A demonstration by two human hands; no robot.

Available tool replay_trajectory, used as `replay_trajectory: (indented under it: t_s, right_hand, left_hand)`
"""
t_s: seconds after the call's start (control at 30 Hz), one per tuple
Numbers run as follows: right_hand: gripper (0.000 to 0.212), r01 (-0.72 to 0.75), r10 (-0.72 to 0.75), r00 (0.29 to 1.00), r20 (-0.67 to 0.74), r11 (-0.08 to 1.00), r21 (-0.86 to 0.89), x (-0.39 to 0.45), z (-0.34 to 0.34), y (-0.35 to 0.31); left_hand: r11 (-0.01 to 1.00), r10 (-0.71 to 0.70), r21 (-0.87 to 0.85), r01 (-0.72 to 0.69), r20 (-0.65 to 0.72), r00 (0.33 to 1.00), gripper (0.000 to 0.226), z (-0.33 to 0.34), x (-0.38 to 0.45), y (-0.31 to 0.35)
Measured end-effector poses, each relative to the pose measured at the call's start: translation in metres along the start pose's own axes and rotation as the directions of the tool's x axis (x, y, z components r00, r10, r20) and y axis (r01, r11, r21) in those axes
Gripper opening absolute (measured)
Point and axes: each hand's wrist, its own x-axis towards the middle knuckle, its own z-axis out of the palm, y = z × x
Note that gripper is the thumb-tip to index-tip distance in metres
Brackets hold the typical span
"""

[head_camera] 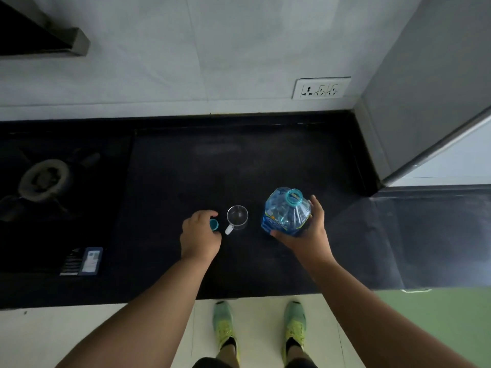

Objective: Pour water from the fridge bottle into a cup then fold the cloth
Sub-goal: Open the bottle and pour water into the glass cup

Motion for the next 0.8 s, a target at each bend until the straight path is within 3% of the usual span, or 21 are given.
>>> replay_trajectory:
  t_s: [0.07,0.13,0.23,0.4,0.6,0.8]
  right_hand:
    - [0.127,0.019,-0.019,1.000,0.004,1.000,0.005,-0.001,-0.002,0.000]
    - [0.106,0.033,-0.033,0.999,0.009,0.999,-0.013,0.000,-0.002,-0.003]
    - [0.088,0.032,-0.032,0.999,0.009,0.998,-0.046,0.001,-0.002,-0.008]
    - [0.088,0.048,-0.048,0.999,0.010,0.995,-0.091,0.004,-0.007,-0.015]
    - [0.092,0.084,-0.100,0.990,-0.100,0.984,-0.154,-0.008,-0.030,-0.035]
    - [0.092,0.312,-0.351,0.912,-0.210,0.929,-0.198,-0.030,-0.088,-0.090]
  left_hand:
    - [0.999,0.004,-0.049,-0.006,-0.042,0.999,0.025,0.003,-0.009,0.005]
    - [0.989,-0.059,-0.129,0.068,0.071,0.996,0.012,0.007,-0.013,0.012]
    - [0.973,-0.101,-0.182,0.140,0.211,0.972,0.017,0.011,-0.013,0.020]
    - [0.928,-0.168,-0.241,0.285,0.411,0.896,0.023,0.014,-0.008,0.035]
    - [0.869,-0.084,-0.423,0.257,0.384,0.919,0.028,-0.013,-0.027,0.059]
    - [0.798,0.092,-0.595,0.098,0.280,0.955,0.027,-0.095,-0.065,0.102]
